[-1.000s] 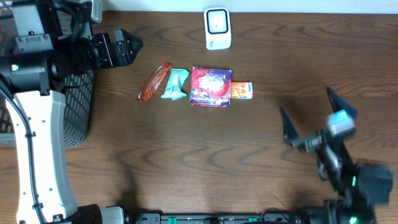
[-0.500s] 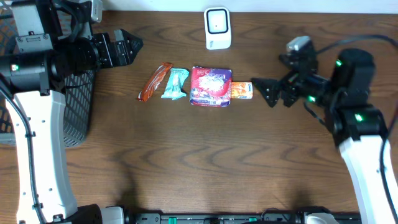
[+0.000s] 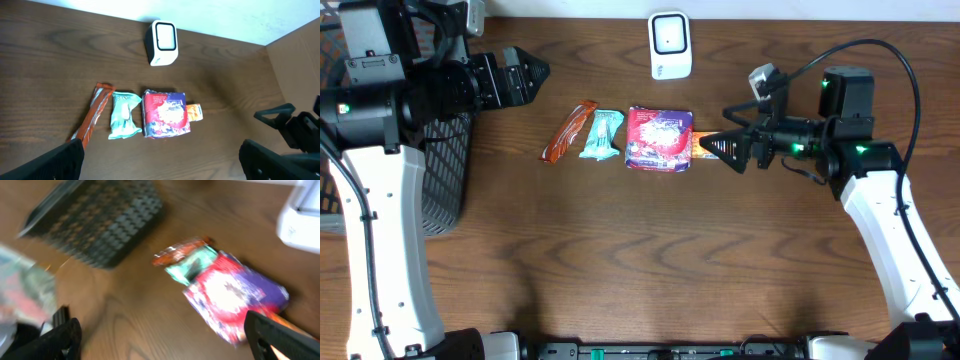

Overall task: Scan the item barcode
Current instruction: 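Reach the right gripper toward the orange tissue pack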

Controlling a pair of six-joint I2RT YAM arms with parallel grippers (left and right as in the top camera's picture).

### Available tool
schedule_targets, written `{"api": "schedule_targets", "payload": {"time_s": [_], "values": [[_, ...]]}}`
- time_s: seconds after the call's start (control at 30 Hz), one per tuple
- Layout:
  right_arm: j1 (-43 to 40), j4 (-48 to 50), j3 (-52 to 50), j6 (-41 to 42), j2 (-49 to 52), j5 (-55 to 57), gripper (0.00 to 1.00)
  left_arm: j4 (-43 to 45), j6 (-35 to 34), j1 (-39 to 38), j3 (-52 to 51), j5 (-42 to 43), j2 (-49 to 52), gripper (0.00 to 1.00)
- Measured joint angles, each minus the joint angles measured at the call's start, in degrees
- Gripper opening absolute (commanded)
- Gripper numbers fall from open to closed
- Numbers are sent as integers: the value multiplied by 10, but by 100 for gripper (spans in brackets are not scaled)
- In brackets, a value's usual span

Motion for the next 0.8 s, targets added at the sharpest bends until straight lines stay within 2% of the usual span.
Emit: {"api": "schedule_targets", "payload": {"time_s": [0.23,0.63,0.8], "values": [[17,-31,0,123,0,199,99,0,0,0,0,0,0,98],[30,-17,0,210,5,351,99,0,0,0,0,0,0,98],[30,37,2,216,37,388,77,0,0,0,0,0,0,98]]}}
